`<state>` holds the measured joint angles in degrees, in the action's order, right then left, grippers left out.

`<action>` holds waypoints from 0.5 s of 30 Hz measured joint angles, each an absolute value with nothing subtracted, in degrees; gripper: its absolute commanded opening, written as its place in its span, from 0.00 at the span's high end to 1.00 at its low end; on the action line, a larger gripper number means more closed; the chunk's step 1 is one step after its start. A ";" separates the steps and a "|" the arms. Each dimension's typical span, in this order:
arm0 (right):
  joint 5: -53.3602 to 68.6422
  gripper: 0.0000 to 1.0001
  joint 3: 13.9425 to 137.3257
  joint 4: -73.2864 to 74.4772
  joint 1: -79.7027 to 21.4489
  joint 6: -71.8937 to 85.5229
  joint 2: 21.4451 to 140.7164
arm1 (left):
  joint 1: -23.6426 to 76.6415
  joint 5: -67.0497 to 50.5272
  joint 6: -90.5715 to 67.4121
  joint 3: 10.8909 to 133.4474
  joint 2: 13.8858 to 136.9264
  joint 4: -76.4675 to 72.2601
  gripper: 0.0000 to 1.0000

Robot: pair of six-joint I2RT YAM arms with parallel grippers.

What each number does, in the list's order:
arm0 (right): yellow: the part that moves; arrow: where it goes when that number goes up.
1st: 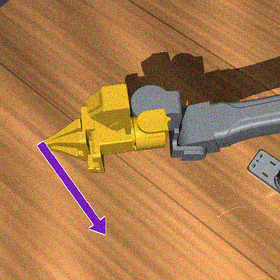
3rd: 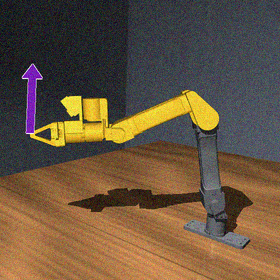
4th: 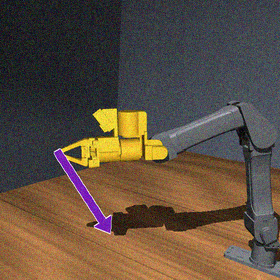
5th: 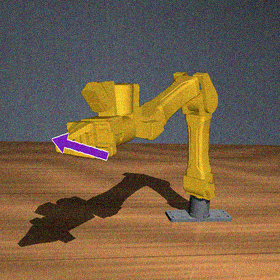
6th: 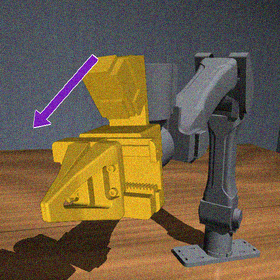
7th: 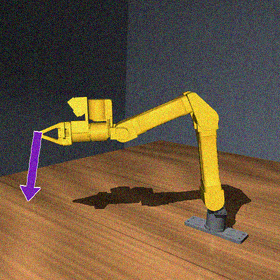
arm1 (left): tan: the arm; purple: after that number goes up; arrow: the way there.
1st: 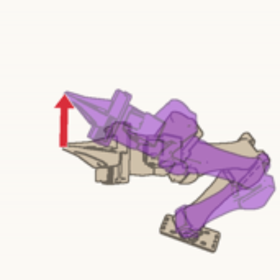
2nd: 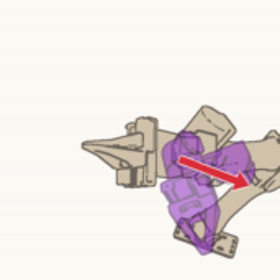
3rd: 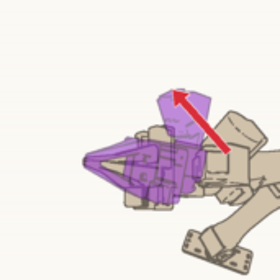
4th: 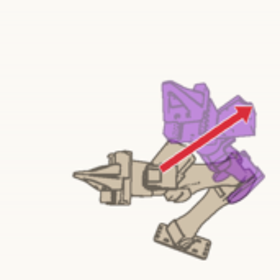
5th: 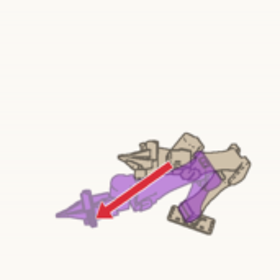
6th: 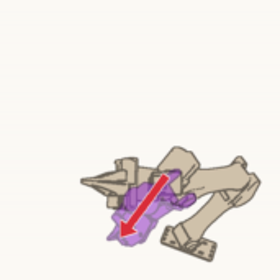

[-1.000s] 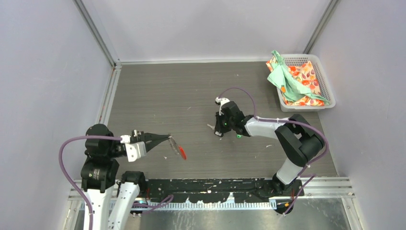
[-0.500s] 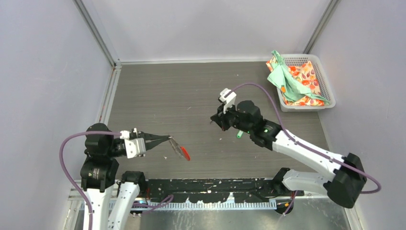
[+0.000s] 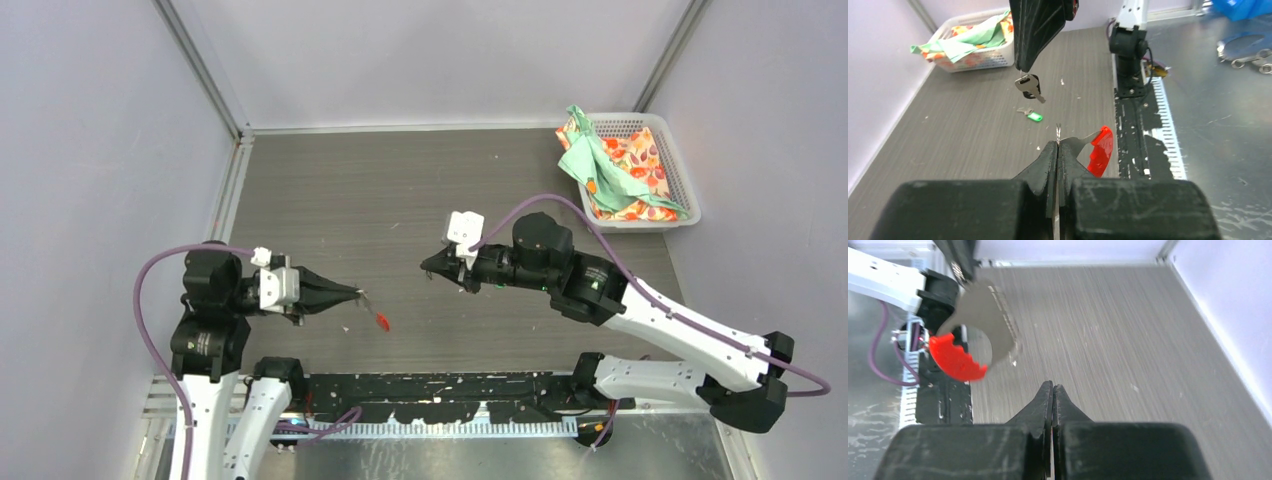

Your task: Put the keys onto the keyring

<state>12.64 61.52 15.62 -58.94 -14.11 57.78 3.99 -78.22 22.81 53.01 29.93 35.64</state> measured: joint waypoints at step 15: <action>22.74 0.99 74.59 19.20 -67.90 -21.63 65.71 | 3.99 -87.99 15.22 56.27 31.44 35.44 1.00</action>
